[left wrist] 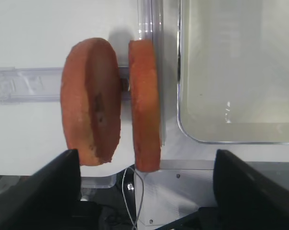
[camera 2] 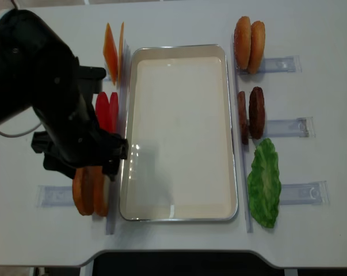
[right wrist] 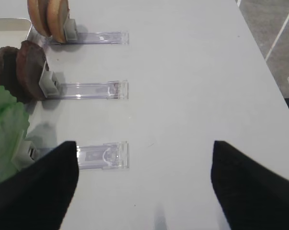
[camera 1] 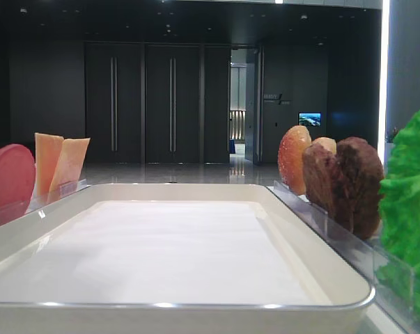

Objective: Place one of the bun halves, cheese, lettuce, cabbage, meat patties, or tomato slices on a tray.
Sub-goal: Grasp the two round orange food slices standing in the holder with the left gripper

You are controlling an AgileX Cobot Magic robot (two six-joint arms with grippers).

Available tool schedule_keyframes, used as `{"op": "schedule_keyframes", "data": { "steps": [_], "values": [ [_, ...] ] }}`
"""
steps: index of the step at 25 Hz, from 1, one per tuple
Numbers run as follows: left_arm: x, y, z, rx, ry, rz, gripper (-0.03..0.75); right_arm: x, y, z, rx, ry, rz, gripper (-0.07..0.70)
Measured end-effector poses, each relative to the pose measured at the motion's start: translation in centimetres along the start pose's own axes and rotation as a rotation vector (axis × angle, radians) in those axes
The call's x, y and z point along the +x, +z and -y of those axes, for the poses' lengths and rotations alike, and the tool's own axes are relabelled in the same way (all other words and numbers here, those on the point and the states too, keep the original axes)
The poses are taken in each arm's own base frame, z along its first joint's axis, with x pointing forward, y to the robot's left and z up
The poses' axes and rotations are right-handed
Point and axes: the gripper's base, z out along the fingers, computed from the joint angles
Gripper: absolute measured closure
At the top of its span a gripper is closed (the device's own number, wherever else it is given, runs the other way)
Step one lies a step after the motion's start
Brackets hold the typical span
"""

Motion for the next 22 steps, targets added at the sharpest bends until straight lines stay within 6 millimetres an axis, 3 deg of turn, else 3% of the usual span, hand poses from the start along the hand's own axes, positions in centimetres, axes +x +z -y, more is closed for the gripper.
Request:
{"op": "schedule_keyframes", "data": {
  "steps": [22],
  "values": [
    [-1.0,2.4,1.6,-0.002,0.012,-0.026,0.055,0.0,0.0,0.0,0.000,0.000,0.000,0.090]
  ]
}}
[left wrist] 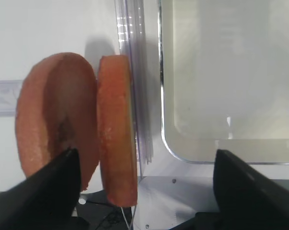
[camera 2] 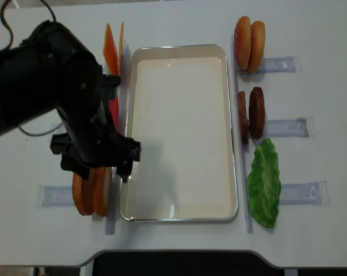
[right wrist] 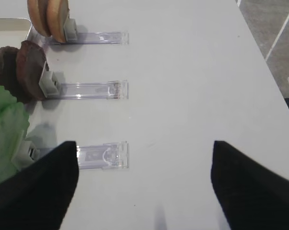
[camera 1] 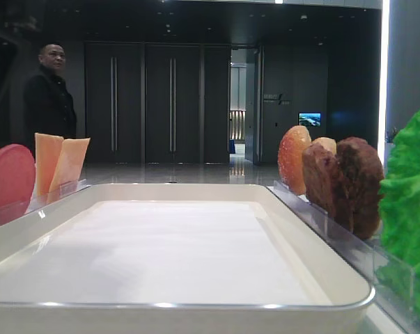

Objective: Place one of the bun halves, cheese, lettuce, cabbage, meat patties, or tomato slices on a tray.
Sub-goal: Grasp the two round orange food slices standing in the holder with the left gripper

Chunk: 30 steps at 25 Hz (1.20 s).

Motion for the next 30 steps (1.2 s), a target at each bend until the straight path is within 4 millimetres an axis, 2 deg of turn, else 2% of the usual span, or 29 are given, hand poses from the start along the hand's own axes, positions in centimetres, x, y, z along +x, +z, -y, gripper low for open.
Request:
{"op": "schedule_keyframes", "data": {
  "steps": [19,22,30],
  "values": [
    [-0.5,1.8,0.6,-0.041,0.010,-0.053,0.065,0.0,0.0,0.0,0.000,0.000,0.000,0.090],
    [-0.4,1.8,0.5,-0.050,0.011,-0.063,0.116,0.0,0.0,0.0,0.000,0.000,0.000,0.090],
    [-0.1,1.8,0.2,-0.082,0.016,-0.095,0.318,0.0,0.0,0.0,0.000,0.000,0.000,0.090]
  ]
}}
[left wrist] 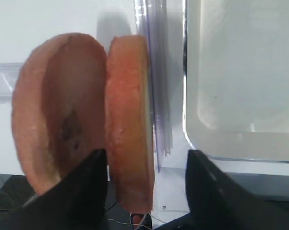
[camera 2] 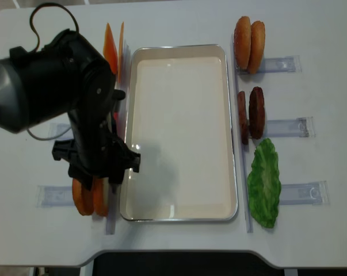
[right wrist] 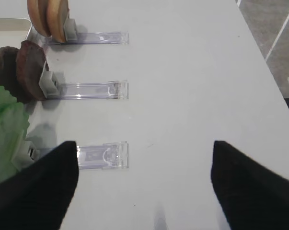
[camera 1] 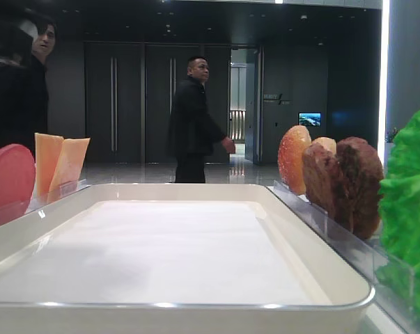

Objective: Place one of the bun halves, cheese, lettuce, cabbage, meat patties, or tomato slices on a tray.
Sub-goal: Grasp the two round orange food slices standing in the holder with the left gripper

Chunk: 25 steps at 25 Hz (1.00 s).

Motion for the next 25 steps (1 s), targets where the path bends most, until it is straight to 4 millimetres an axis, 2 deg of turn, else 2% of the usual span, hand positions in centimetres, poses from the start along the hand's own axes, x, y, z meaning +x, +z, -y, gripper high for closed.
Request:
{"op": "schedule_keyframes", "data": {
  "steps": [10,20,25],
  "values": [
    [-0.11,0.00,-0.23,-0.025,0.011,0.012,0.580,0.00,0.00,0.00,0.000,0.000,0.000,0.090],
    [-0.10,-0.03,-0.26,-0.027,0.011,0.012,0.587,0.00,0.00,0.00,0.000,0.000,0.000,0.090],
    [0.37,-0.91,-0.48,0.009,0.012,0.024,0.587,0.00,0.00,0.00,0.000,0.000,0.000,0.090]
  ]
}}
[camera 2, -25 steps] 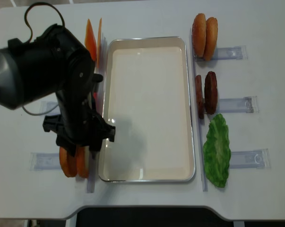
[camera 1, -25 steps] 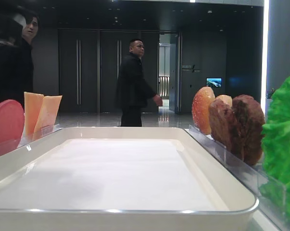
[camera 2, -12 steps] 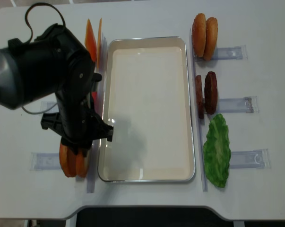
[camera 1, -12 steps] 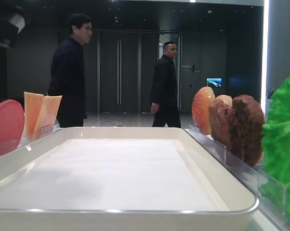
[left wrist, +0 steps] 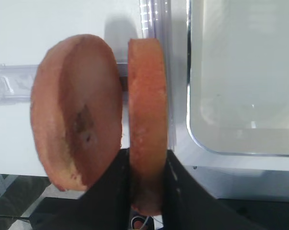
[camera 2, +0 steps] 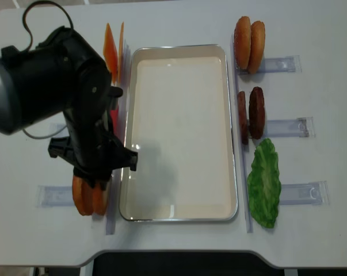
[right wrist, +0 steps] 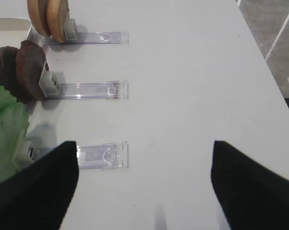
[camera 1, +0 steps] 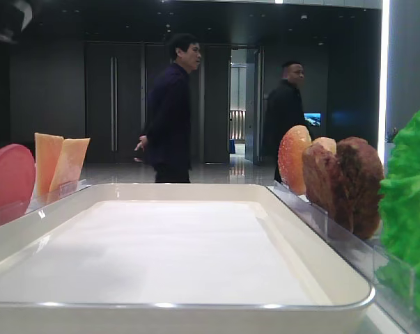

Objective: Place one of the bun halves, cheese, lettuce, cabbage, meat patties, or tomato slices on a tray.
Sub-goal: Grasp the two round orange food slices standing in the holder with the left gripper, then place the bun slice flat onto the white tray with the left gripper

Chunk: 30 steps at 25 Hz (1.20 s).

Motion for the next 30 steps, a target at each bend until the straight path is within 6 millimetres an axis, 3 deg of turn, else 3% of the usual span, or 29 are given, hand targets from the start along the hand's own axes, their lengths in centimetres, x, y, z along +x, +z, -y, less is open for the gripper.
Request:
{"op": "schedule_keyframes", "data": {
  "steps": [21,26,30],
  "values": [
    [2.6,-4.5,-1.6,0.169,-0.030,0.103,0.589,0.0,0.0,0.0,0.000,0.000,0.000,0.090],
    [2.4,-4.8,-2.5,0.183,-0.071,0.112,0.589,0.0,0.0,0.0,0.000,0.000,0.000,0.090],
    [2.3,-5.0,-2.0,0.241,-0.087,0.119,0.589,0.0,0.0,0.0,0.000,0.000,0.000,0.090]
  ]
}}
